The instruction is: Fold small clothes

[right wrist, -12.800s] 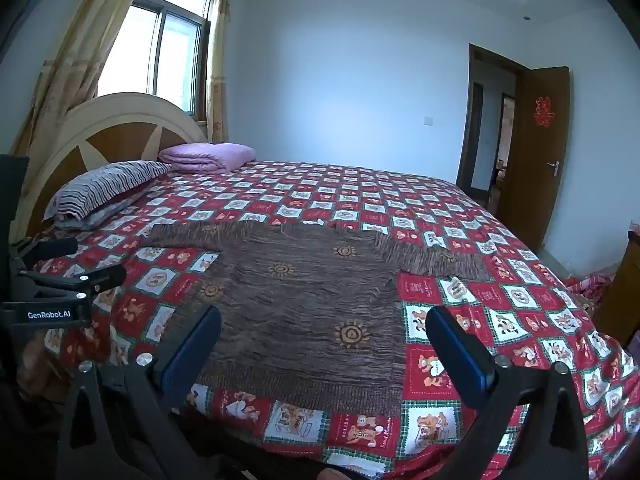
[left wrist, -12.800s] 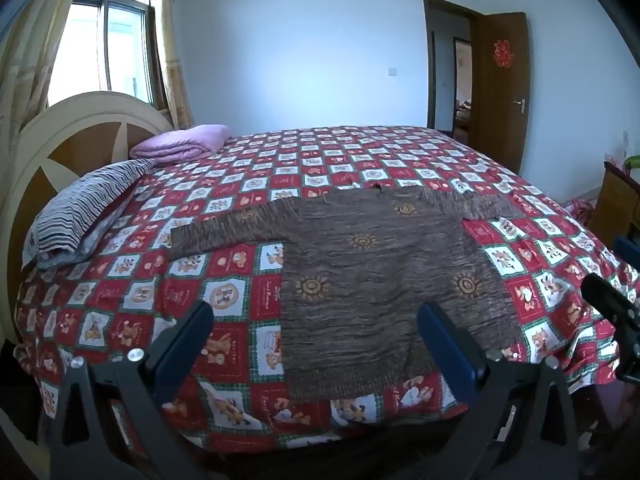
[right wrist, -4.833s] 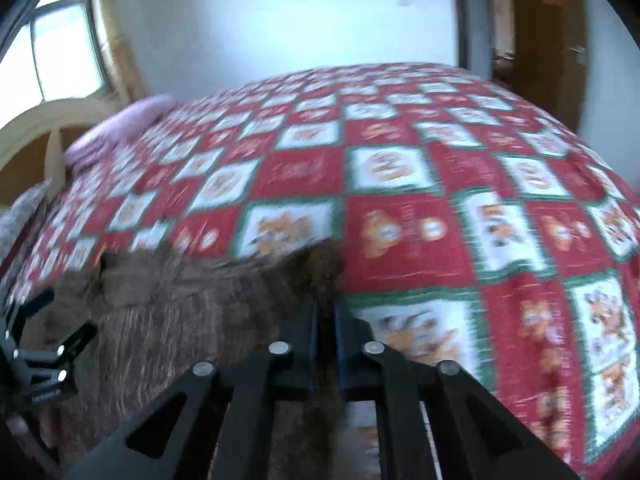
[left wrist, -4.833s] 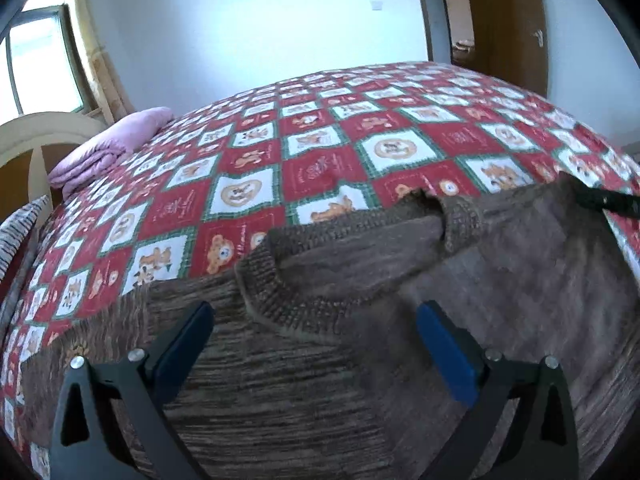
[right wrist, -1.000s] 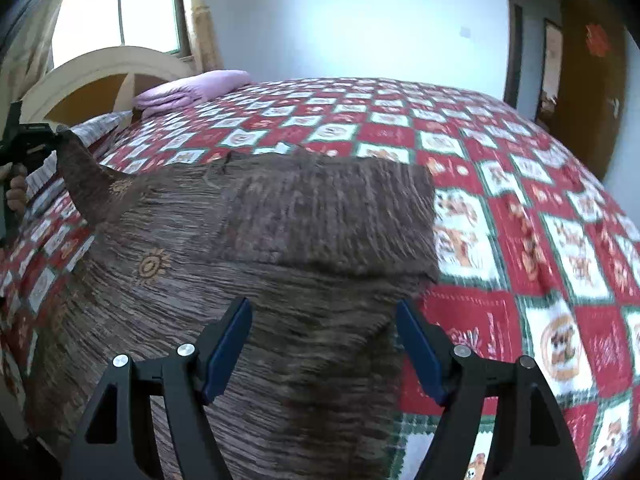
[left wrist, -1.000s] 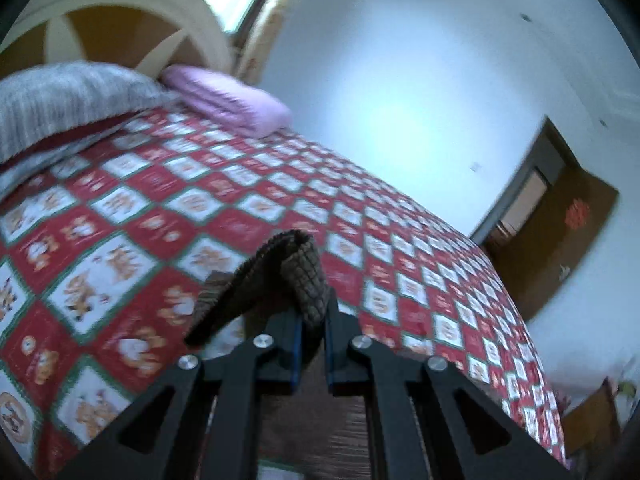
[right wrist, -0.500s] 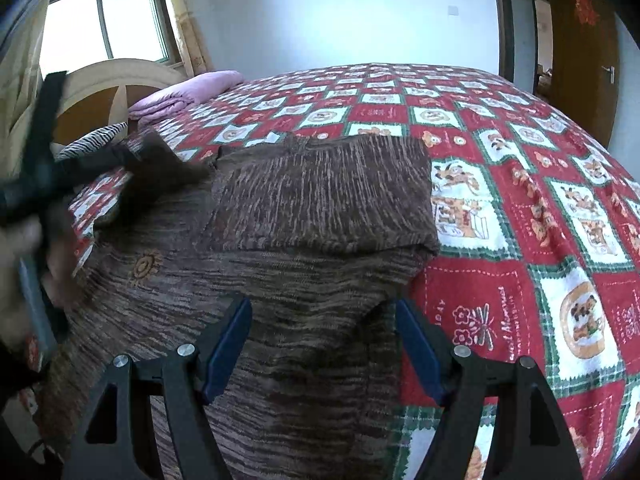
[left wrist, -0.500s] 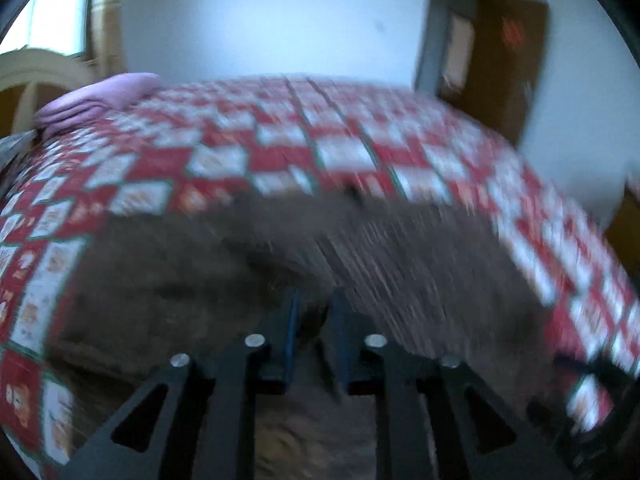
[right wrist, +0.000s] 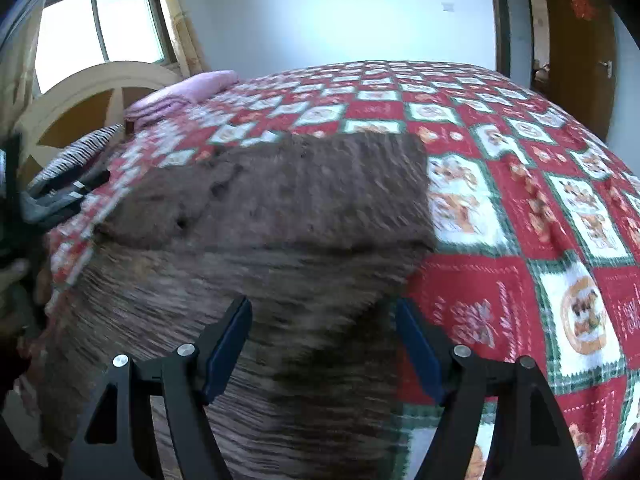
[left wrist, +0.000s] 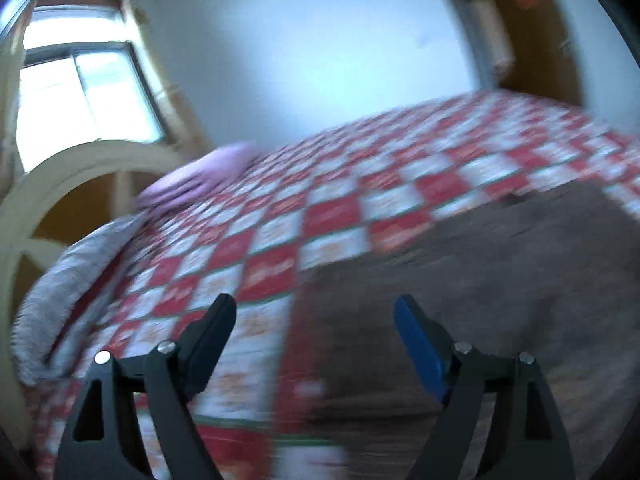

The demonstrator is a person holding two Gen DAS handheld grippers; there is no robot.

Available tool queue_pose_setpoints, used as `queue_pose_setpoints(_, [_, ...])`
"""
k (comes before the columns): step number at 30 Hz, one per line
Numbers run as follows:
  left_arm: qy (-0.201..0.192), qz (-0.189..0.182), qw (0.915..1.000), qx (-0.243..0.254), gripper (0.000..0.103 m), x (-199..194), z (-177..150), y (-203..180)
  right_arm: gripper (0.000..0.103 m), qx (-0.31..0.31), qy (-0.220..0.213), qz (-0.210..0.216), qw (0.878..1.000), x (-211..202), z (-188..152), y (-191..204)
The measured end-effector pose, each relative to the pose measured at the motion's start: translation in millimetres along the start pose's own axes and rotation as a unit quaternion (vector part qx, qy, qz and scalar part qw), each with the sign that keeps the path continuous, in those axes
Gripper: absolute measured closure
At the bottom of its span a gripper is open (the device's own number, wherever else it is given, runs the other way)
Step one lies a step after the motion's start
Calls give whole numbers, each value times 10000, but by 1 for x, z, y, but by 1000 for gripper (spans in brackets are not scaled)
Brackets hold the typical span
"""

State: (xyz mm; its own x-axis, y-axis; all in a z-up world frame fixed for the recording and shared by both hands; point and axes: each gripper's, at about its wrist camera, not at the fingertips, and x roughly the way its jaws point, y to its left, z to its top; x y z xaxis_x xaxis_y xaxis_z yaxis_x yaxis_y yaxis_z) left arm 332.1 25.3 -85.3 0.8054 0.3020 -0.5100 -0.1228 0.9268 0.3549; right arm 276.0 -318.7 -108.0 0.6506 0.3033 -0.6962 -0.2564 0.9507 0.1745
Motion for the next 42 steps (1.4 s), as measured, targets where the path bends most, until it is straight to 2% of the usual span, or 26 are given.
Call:
queue_pose_setpoints(2, [488,-10,9988,-93,19,28,-10,16,28,-136,27,161,9998,2,17,18])
queue_pose_setpoints(4, [799,-63,9966,-193,19,43,-21,21,28,-162,175,431,9988,14,36,37])
queue_pose_setpoints(6, [1086,-427,9928,-252,19,52,-37,17,28,-93,347,676,9971,35,53,52])
queue_pose_setpoints(8, [1027,-418,9933,-330,18,50,-40,16,28,-16,481,699,9964,55,65,62])
queue_pose_setpoints(11, [1157,-507,9907,-503,15,52,-44,21,32,177,745,731,9944,97,84,71])
queue_pose_setpoints(13, [1278,-642,9878,-616,15,56,-46,25,48,118,892,490,9947,126,92,78])
queue_pose_setpoints(16, [1421,-866,9827,-812,15,58,-53,30,62,-253,1062,-61,9940,157,94,89])
queue_pose_setpoints(19, [1426,-1203,9766,-1069,15,54,-61,40,65,-591,947,-480,9926,155,90,93])
queue_pose_setpoints(21, [1375,-1543,9687,-1376,13,51,-66,50,65,-688,923,-573,9917,153,87,91])
queue_pose_setpoints(23, [1401,-1739,9618,-1584,12,47,-70,57,65,-654,904,-531,9923,150,86,86])
queue_pose_setpoints(26, [1294,-1878,9590,-1680,12,30,-77,62,65,-365,902,-345,9947,141,87,76])
queue_pose_setpoints(28, [1301,-2060,9572,-1562,12,21,-82,60,64,-170,909,-181,9955,126,84,70])
queue_pose_setpoints(30, [1292,-2077,9602,-1348,12,13,-86,53,62,-154,839,-39,9963,111,75,70])
queue_pose_setpoints(32, [1321,-2055,9638,-1064,12,11,-83,41,52,-198,776,-10,9968,99,64,69])
queue_pose_setpoints(33, [1370,-1944,9669,-920,12,13,-81,35,49,-205,753,-5,9970,95,59,68])
queue_pose_setpoints(34, [1486,-1741,9704,-766,6,18,-78,28,49,-198,737,25,9971,91,54,67])
queue_pose_setpoints(35, [1619,-1533,9720,-744,0,22,-78,29,49,-192,725,55,9972,89,51,67])
queue_pose_setpoints(37, [1796,-1283,9716,-852,0,27,-79,33,49,-185,640,68,9978,79,44,63])
queue_pose_setpoints(40, [1758,-1151,9736,-889,0,22,-87,39,49,-41,482,-7,9988,63,39,47])
queue_pose_setpoints(42, [1634,-1141,9753,-951,0,13,-89,44,49,68,347,-216,9991,52,38,29])
